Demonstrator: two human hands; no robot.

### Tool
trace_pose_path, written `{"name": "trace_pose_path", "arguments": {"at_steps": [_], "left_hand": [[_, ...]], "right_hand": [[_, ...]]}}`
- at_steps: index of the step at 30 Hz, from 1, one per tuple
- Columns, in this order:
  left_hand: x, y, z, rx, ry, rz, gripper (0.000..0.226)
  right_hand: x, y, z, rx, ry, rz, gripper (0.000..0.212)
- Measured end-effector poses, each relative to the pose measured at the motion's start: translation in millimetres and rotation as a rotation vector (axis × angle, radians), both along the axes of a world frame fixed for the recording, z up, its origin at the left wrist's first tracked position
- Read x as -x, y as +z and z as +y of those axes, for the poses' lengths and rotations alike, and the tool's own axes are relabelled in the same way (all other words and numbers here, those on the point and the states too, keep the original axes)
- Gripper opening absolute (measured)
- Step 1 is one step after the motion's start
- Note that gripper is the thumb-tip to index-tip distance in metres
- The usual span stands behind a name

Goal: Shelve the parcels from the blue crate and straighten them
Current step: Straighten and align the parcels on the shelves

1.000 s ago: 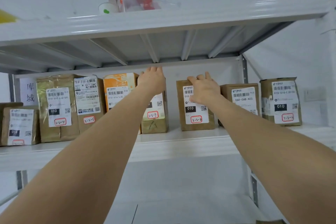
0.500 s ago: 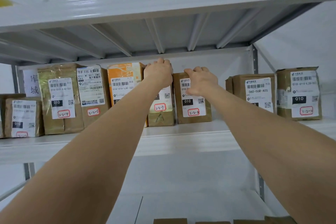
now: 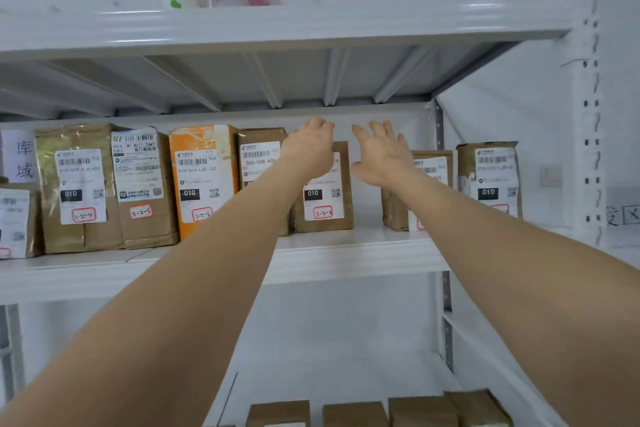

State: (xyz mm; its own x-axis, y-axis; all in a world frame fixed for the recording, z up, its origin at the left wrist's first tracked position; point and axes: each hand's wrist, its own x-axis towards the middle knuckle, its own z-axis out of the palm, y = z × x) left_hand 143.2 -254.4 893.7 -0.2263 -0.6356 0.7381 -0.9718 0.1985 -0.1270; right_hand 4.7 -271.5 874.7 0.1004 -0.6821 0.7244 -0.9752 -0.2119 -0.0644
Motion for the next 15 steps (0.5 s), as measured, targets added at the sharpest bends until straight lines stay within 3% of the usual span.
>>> {"name": "trace_pose_path", "arguments": {"at_steps": [9, 15], "left_hand": [[41, -8, -7, -0.068, 0.048, 0.006, 0.049], [35, -6, -17, -0.065, 0.062, 0.004, 0.055]], "right_hand": [[69, -8, 5, -0.086, -0.181, 0.045, 0.104], [70, -17, -14, -0.154, -0.165, -0.005, 0.073]]}}
